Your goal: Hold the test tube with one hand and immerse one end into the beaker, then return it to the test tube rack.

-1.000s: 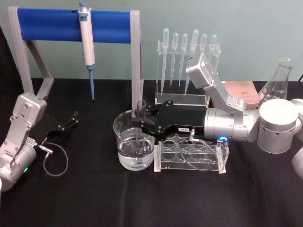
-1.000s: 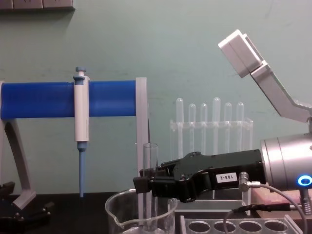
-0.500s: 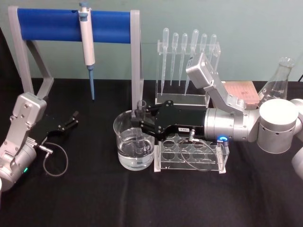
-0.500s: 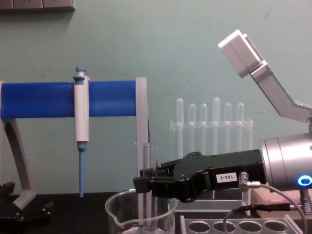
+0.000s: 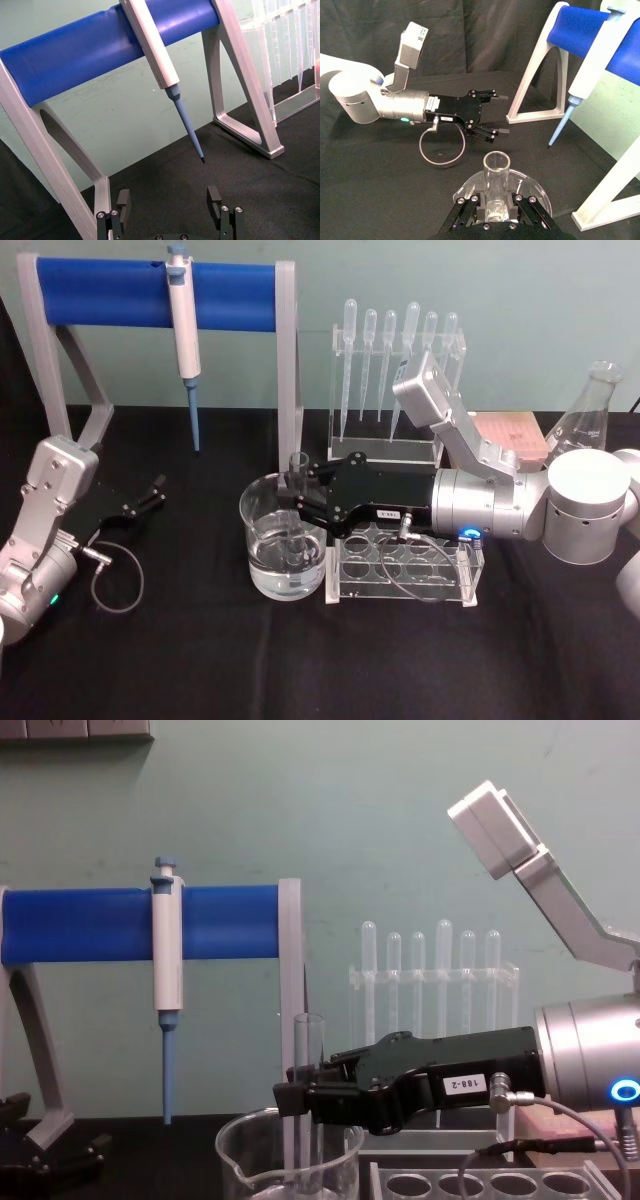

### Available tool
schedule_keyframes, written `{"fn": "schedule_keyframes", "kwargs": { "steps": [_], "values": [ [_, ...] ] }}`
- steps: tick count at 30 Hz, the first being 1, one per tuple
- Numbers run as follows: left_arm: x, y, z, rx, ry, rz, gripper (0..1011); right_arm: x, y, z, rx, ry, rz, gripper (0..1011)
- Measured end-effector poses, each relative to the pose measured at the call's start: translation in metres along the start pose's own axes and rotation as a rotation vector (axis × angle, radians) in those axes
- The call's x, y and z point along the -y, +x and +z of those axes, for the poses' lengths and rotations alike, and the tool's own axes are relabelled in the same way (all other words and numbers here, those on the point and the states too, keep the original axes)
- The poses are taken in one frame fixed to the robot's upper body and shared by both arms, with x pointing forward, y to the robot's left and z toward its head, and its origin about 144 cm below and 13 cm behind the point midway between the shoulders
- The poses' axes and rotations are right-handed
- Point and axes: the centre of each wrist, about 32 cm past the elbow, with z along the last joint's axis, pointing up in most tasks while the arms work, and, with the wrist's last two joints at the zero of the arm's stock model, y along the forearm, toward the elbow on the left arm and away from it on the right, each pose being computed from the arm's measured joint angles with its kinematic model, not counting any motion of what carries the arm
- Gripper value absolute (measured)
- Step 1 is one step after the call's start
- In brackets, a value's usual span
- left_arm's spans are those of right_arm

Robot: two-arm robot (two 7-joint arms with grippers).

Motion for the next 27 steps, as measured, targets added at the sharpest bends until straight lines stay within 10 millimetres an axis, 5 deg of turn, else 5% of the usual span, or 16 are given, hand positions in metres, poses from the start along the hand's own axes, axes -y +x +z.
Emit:
{"fn": "schedule_keyframes", "kwargs": {
  "steps": [27],
  "values": [
    [0.0, 0.0, 0.0, 0.0, 0.0, 0.0, 1000, 0.0, 0.0, 0.0, 0.0, 0.0, 0.0, 238]
  ]
}}
